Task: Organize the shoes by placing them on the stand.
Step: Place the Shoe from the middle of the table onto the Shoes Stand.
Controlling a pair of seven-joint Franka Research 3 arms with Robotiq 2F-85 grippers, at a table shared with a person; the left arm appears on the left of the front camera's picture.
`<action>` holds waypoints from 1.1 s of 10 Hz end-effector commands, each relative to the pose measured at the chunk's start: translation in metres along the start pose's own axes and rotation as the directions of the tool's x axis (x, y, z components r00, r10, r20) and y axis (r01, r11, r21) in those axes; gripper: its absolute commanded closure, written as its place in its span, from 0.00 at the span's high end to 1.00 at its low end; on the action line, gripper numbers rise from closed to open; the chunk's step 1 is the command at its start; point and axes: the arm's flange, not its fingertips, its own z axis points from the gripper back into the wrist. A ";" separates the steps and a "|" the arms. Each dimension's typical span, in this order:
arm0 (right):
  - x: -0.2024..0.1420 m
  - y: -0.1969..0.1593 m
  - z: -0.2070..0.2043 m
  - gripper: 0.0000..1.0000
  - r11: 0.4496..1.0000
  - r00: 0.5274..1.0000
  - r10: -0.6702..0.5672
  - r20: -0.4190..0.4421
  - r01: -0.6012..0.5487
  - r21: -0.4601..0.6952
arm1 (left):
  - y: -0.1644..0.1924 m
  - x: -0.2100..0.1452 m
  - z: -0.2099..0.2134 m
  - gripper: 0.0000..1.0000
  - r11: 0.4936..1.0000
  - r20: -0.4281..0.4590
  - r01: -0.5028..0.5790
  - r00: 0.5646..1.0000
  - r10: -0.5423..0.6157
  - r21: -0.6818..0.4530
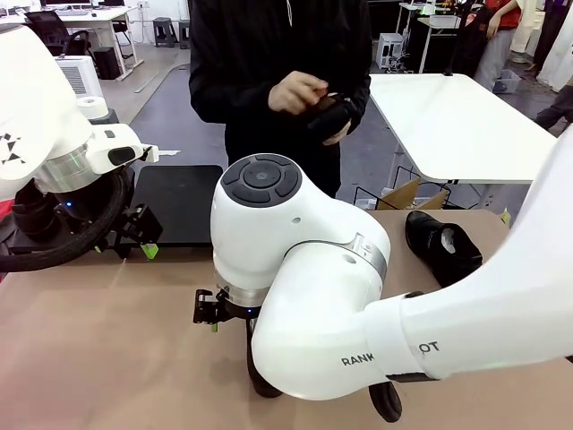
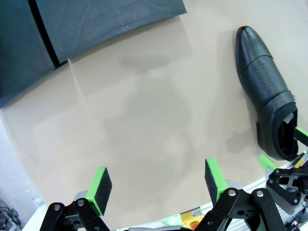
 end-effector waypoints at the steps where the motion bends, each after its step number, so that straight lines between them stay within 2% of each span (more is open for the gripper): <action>1: 0.003 0.004 -0.001 1.00 1.000 1.000 0.011 0.015 -0.012 0.007 | 0.000 -0.002 0.000 1.00 1.000 0.013 -0.016 1.000 0.016 -0.014; 2: 0.000 0.000 0.000 1.00 1.000 1.000 0.000 0.000 0.000 0.000 | 0.000 -0.002 0.000 1.00 1.000 0.013 -0.016 1.000 0.016 -0.014; 3: -0.002 -0.019 0.036 1.00 0.999 0.998 -0.014 0.056 0.016 -0.033 | 0.000 -0.002 0.000 1.00 1.000 0.013 -0.016 1.000 0.016 -0.014; 4: -0.004 -0.045 0.069 1.00 0.999 0.996 -0.046 0.080 0.048 -0.024 | 0.000 -0.002 0.000 1.00 1.000 0.013 -0.016 1.000 0.016 -0.014; 5: -0.009 -0.073 0.100 1.00 0.998 0.995 -0.050 0.083 0.047 0.040 | 0.000 -0.002 0.000 1.00 1.000 0.013 -0.016 1.000 0.016 -0.014; 7: -0.017 -0.143 0.135 1.00 0.988 0.987 -0.131 0.093 0.122 0.093 | 0.000 0.000 0.000 1.00 1.000 0.000 -0.001 1.000 0.001 0.000; 8: -0.020 -0.182 0.140 1.00 0.981 0.979 -0.187 0.077 0.181 0.074 | -0.014 -0.006 -0.004 1.00 0.997 -0.021 0.068 0.997 -0.068 -0.035; 9: -0.023 -0.218 0.138 1.00 0.966 0.966 -0.256 0.043 0.253 0.059 | -0.030 -0.011 -0.009 1.00 0.995 -0.036 0.087 0.995 -0.089 -0.053; 11: -0.032 -0.272 0.133 1.00 0.904 0.906 -0.423 0.039 0.418 0.085 | -0.070 -0.017 -0.022 1.00 0.995 -0.013 0.028 0.999 -0.029 -0.095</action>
